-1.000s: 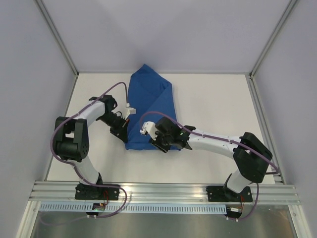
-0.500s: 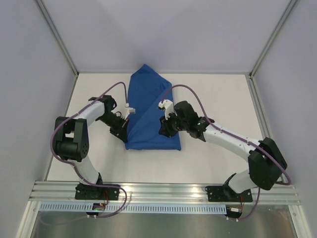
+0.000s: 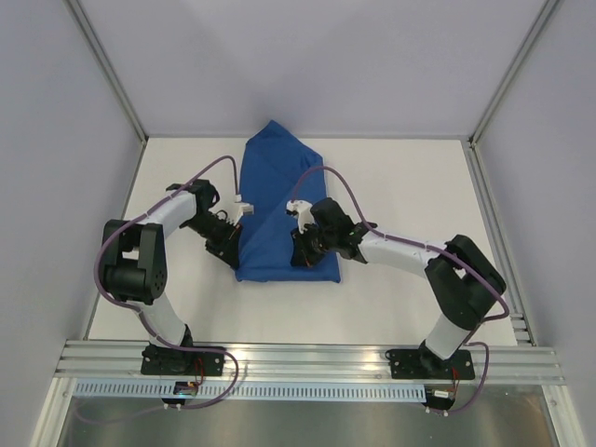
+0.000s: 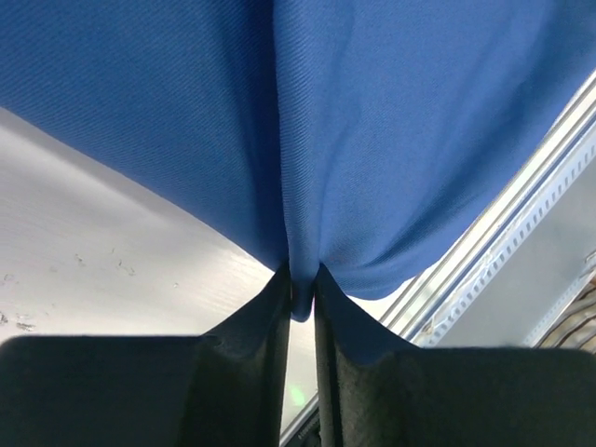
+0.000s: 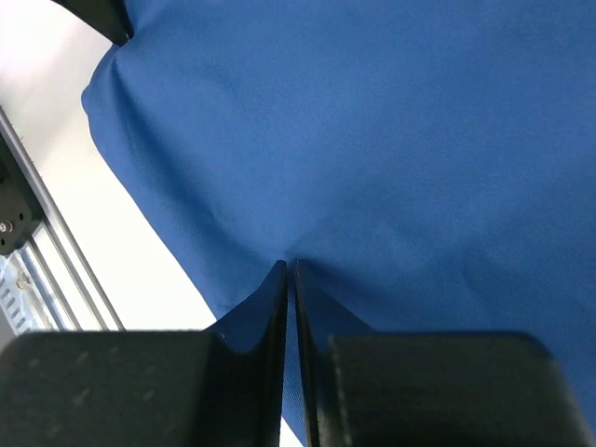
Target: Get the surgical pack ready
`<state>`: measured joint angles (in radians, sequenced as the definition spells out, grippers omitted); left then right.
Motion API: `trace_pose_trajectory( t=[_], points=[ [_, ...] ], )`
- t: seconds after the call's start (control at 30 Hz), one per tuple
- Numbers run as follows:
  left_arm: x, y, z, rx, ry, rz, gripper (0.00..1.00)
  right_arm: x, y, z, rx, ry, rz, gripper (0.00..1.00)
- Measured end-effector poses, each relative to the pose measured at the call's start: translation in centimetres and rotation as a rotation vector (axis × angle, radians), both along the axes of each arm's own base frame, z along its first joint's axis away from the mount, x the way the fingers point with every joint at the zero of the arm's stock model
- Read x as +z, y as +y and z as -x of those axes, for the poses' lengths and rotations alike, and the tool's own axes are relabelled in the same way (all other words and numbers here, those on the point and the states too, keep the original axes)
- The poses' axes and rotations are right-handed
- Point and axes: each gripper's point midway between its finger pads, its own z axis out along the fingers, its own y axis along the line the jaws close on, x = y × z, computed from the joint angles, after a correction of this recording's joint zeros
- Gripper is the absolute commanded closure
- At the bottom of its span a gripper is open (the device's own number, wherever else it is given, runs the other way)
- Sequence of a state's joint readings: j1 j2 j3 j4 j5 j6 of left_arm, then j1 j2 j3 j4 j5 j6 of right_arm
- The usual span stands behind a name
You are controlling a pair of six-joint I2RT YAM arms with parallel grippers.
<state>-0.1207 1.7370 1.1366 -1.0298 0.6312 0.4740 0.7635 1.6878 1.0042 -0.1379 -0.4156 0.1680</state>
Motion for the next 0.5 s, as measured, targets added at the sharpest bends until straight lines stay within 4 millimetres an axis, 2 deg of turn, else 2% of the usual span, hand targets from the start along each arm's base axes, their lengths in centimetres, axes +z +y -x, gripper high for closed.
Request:
trace_pose_trajectory(
  t=[0.07,0.1,0.13,0.23,0.3,0.4,0.5],
  points=[
    [-0.1,0.1,-0.1,0.000,-0.003,-0.008,0.64,0.5,-0.3,-0.2,-0.010,-0.015,0.016,0.85],
    [-0.1,0.3,-0.2,0.000,-0.009,-0.017,0.55,0.9,-0.5,-0.3,-0.015,-0.022,0.020,0.81],
    [-0.2,0.5,-0.3,0.001,-0.019,-0.029,0.51,1.6,-0.7,-0.6,-0.029,-0.041,0.020,0.72],
    [-0.1,1.5,-0.8,0.011,-0.052,-0.063,0.40,4.1,-2.1,-2.1,-0.100,-0.075,-0.002,0.56],
    [0.5,2.2,-1.2,0.028,-0.075,-0.081,0.37,5.6,-3.8,-4.0,-0.187,-0.089,-0.022,0.47],
    [2.4,2.9,-2.5,0.062,-0.127,-0.079,0.32,6.5,-7.2,-7.7,-0.340,-0.093,-0.029,0.39],
    [5.2,2.8,-5.4,0.089,-0.227,-0.054,0.22,6.2,-10.3,-10.8,-0.457,-0.062,-0.025,0.36]
  ],
)
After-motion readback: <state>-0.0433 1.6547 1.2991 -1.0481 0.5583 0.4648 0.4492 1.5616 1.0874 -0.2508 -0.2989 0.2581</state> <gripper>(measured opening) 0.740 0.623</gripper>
